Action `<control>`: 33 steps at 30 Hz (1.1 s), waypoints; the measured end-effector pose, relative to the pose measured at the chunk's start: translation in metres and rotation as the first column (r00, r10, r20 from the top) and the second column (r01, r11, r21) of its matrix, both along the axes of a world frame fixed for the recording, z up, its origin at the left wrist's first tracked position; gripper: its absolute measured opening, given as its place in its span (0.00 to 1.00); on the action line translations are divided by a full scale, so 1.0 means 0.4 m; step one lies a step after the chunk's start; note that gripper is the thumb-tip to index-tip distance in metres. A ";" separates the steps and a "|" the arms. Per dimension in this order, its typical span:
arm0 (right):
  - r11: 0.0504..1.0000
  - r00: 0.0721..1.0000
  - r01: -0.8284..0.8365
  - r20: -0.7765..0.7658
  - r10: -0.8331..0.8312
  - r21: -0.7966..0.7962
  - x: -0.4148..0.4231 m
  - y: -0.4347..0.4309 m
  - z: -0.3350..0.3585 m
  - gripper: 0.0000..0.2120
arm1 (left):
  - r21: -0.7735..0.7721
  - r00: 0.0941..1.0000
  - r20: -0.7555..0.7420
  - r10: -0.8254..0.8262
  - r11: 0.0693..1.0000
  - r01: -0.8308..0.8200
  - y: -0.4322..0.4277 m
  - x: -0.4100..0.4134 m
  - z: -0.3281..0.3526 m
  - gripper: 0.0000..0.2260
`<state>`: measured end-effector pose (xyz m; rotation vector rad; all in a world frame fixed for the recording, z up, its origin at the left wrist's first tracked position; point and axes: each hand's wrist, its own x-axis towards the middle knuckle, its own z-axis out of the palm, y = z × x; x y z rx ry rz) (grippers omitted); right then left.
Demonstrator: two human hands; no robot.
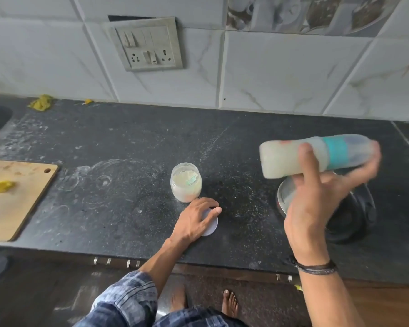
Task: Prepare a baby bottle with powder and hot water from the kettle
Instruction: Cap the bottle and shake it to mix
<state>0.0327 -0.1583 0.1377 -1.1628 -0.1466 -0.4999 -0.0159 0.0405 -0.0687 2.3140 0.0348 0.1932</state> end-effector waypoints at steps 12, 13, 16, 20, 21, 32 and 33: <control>0.946 0.980 -0.197 -0.019 0.200 -0.259 -0.006 0.002 -0.024 0.44 | -0.022 1.000 0.008 -0.007 1.000 0.007 0.006 -0.005 0.003 0.25; 0.934 0.972 -0.232 -0.027 0.233 -0.270 -0.009 -0.001 -0.024 0.43 | -0.022 1.000 0.011 -0.009 1.000 0.009 0.006 -0.005 0.002 0.25; 0.988 0.994 -0.103 0.035 0.107 -0.112 0.005 -0.015 -0.018 0.44 | -0.009 1.000 0.011 -0.007 1.000 0.008 0.001 -0.002 0.006 0.24; 0.949 0.974 -0.227 -0.032 0.226 -0.217 0.004 0.001 -0.020 0.44 | -0.008 1.000 0.010 -0.001 1.000 0.001 0.005 -0.006 0.003 0.22; 0.936 0.970 -0.241 -0.040 0.239 -0.257 0.003 -0.008 -0.018 0.44 | -0.010 1.000 0.010 -0.004 1.000 0.004 0.005 -0.007 0.003 0.22; 0.981 0.989 -0.150 -0.030 0.147 -0.125 0.012 -0.009 -0.031 0.44 | -0.013 1.000 -0.019 -0.012 1.000 0.012 0.000 -0.002 0.017 0.24; 0.996 0.996 -0.080 -0.032 0.079 -0.045 0.018 -0.010 -0.032 0.45 | -0.015 1.000 -0.023 -0.010 1.000 0.009 -0.001 0.000 0.019 0.24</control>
